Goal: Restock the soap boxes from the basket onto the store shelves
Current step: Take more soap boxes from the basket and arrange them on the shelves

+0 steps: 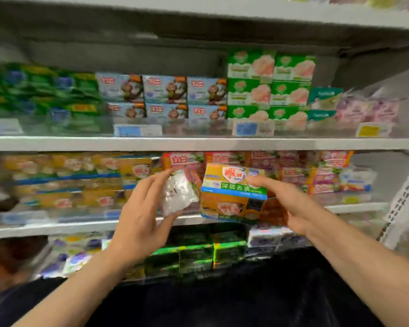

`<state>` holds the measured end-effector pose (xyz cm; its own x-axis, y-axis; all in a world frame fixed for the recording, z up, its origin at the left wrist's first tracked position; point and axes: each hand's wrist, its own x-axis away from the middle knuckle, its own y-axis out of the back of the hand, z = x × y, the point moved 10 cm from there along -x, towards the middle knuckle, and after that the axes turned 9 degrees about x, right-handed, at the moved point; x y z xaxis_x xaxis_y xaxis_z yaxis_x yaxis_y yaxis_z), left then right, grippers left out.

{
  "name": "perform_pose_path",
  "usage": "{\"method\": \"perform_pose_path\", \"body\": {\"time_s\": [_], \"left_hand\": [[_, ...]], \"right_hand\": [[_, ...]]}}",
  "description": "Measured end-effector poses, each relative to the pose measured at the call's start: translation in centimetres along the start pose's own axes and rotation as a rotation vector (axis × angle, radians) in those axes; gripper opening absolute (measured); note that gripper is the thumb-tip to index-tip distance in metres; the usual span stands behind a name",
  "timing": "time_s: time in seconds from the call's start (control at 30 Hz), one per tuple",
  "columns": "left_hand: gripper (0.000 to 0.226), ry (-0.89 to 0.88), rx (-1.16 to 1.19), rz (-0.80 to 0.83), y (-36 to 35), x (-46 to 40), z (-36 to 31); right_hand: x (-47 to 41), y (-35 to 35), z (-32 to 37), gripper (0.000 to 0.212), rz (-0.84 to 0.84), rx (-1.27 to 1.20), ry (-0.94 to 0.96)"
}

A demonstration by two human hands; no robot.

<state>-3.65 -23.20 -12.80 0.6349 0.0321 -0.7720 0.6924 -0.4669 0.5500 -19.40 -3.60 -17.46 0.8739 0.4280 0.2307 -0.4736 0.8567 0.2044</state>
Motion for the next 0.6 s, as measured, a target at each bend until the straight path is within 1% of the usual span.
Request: {"method": "perform_pose_path", "body": {"time_s": [0.03, 0.13, 0.23, 0.33, 0.37, 0.43, 0.5, 0.6], "left_hand": [[0.067, 0.024, -0.027, -0.003, 1.2, 1.0, 1.0], [0.069, 0.103, -0.102, -0.019, 4.7, 3.9, 3.9], [0.075, 0.195, -0.184, -0.057, 8.0, 6.1, 5.8], [0.072, 0.265, -0.268, -0.12, 11.3, 7.8, 7.1], [0.072, 0.294, -0.293, -0.144, 12.5, 8.4, 7.7], [0.071, 0.374, -0.348, -0.192, 14.8, 10.0, 9.5], [0.076, 0.489, -0.391, -0.225, 16.8, 11.7, 11.5], [0.079, 0.575, -0.42, -0.28, 18.9, 12.9, 13.8]], "right_hand": [[-0.7, -2.0, -0.1, 0.059, 0.027, 0.002, -0.011], [-2.1, -7.7, -0.5, 0.053, 0.103, 0.031, -0.054], [-2.9, -12.6, -0.8, 0.058, 0.172, 0.048, -0.094], [-3.2, -17.2, -0.7, 0.046, 0.214, 0.046, -0.103], [-3.3, -18.7, -0.6, 0.045, 0.234, 0.044, -0.098], [-3.5, -21.6, -0.7, 0.052, 0.274, 0.053, -0.102], [-3.6, -24.2, -0.9, 0.058, 0.295, 0.058, -0.127], [-3.6, -27.7, -0.7, 0.059, 0.325, 0.039, -0.147]]}}
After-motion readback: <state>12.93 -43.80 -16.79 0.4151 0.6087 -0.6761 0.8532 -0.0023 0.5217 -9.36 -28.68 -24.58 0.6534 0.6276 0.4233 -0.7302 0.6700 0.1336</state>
